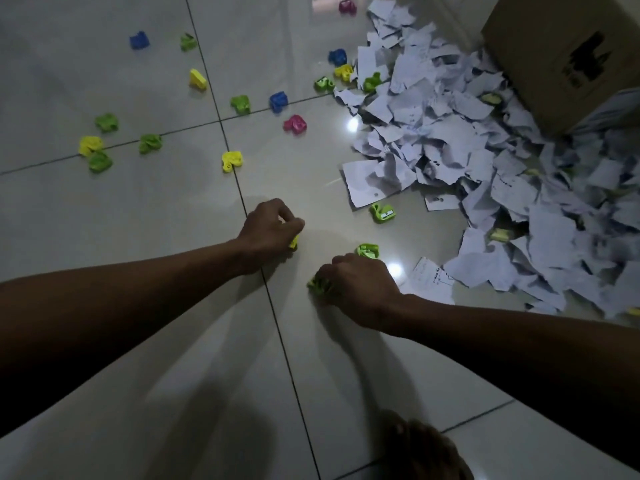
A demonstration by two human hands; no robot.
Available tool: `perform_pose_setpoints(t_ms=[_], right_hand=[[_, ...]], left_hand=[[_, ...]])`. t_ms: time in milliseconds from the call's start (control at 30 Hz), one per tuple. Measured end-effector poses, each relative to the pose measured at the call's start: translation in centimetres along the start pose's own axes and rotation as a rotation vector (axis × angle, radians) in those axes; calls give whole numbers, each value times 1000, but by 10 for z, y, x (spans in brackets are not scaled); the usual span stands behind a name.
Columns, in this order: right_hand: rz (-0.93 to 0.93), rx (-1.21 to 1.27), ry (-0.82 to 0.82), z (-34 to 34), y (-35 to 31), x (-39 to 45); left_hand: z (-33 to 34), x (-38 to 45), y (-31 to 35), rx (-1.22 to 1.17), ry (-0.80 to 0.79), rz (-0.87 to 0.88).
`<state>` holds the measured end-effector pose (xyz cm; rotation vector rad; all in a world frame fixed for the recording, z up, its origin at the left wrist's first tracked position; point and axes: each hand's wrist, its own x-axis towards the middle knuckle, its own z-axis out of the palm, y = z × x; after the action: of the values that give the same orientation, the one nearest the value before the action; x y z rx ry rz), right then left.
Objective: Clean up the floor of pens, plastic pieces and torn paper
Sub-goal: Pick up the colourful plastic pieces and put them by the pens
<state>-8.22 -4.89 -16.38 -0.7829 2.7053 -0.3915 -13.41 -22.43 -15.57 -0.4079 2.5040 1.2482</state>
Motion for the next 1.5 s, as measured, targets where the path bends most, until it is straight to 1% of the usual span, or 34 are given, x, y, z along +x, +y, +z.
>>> perform_pose_setpoints(t_ms=[100,133,200,300,367,433,500,567,733,767,833,900,967,1067,1100,1167,1267,1400,1467,1500], right_hand=[[55,143,5,-2,6,-8],[85,211,18,-5,8,-12],[182,375,94,-14,13,-20],[473,806,239,-37,25,-34],[631,1159,204,-52,39,-48],[730,1453,135,-61,52,-63],[811,1643,117,-64,58,-77],[847,1733,111,-65,61,-90],[865,1603,50,-52,54,-108],[869,1581,29,-48,52,-107],[862,1542,11,-40,51,-103],[861,1485,42,-34,51,-97],[830,1300,88,-29,48,-91],[668,781,139,-21,40,-89],[608,621,135,-17,37,-90],[502,420,86,-11,30,-90],[440,293,82,1,25,-86],[430,268,111,11,25,-84],[402,237,114,10,25,-85],[394,248,112,7,26,-85]], left_hand=[[-1,-9,11,-278,-142,-220],[-2,-11,15,-340,-173,-272],[-2,-13,24,-421,-215,-339],[0,-15,33,-411,-287,-360],[5,-17,40,-390,-340,-364],[11,-20,49,-371,-400,-363],[15,-23,58,-321,-469,-349],[18,-26,65,-238,-493,-312],[26,-30,75,194,-531,-97],[29,-30,78,273,-518,-50],[37,-28,81,424,-410,74],[46,-24,80,530,-267,178],[55,-23,73,549,-193,232],[68,-26,62,604,-186,344],[71,-27,61,646,-192,378],[74,-30,59,729,-199,408],[78,-32,52,757,-191,426],[86,-38,43,713,-141,446],[87,-35,37,657,-136,440],[86,-32,34,591,-147,418]])
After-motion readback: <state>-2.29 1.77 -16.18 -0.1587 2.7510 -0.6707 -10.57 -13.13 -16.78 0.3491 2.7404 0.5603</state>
